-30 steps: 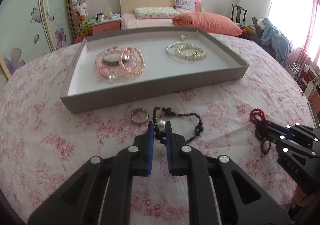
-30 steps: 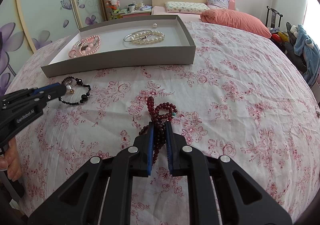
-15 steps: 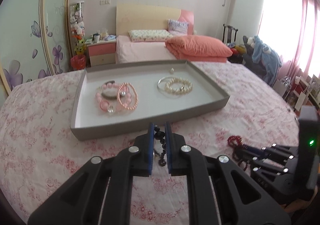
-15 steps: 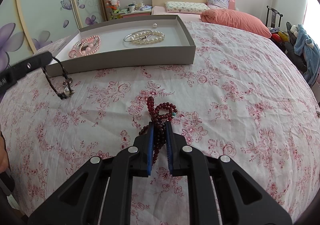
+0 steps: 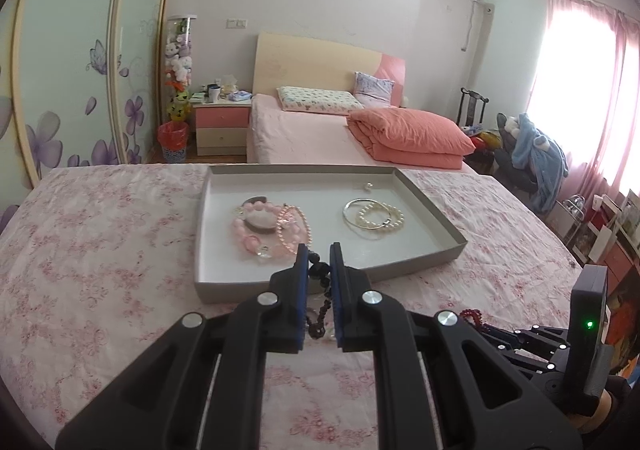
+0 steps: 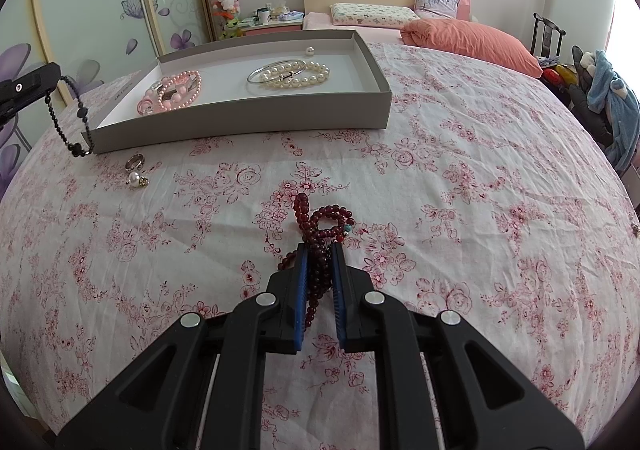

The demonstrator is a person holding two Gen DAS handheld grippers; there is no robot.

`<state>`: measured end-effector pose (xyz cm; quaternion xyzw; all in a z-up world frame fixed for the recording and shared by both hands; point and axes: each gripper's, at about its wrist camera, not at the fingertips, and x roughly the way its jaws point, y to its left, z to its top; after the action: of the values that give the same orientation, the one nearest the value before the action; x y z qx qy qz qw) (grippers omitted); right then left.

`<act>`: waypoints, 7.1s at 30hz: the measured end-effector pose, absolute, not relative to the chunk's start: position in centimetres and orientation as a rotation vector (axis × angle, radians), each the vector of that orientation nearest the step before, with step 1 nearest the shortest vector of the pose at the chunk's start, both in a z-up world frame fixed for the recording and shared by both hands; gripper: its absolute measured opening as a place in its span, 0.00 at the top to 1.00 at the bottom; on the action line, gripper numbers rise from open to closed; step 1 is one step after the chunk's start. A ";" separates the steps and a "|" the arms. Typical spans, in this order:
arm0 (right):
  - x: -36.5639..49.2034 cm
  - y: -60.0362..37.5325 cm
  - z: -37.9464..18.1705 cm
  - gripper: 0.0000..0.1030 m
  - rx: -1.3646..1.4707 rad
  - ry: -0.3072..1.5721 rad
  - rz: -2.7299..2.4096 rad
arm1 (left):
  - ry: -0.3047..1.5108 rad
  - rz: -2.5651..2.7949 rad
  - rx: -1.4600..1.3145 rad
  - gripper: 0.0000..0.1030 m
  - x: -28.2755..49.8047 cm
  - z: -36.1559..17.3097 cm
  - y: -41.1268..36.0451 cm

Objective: Organize jewelry
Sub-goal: 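Carry the black bracelet with the left tool while the right tool carries the red beads to the tray, then lower the black bracelet and red beads into the tray and open both tools, then close the right tool on the pearl stud earring on the bedspread, then close the left tool on the silver ring while the right tool holds the pearl earring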

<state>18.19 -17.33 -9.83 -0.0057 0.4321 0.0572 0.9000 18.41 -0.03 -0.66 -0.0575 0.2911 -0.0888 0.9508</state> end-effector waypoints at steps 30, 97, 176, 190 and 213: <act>17.9 -16.1 -8.5 0.91 -0.018 0.833 0.166 | 0.607 -0.107 -0.153 0.89 17.5 -1.7 3.1; 29.3 -13.2 1.9 0.91 0.090 0.417 0.236 | 0.544 -0.103 -0.060 0.89 27.2 1.4 -0.6; 22.1 -8.4 -9.2 0.85 -0.150 0.885 0.372 | 0.762 0.012 -0.127 0.75 23.7 -6.6 5.9; 22.6 -16.4 -9.9 0.85 -0.056 0.887 0.091 | 0.708 0.013 -0.125 0.70 20.5 -4.9 4.0; 22.7 -16.9 -9.8 0.85 -0.025 0.890 0.105 | 0.920 -0.129 0.016 0.56 23.2 -9.6 -3.5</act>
<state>22.68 -16.93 -9.83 -0.0123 0.4303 0.0510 0.9012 23.23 -3.50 -9.59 0.0075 0.4438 -0.0622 0.8939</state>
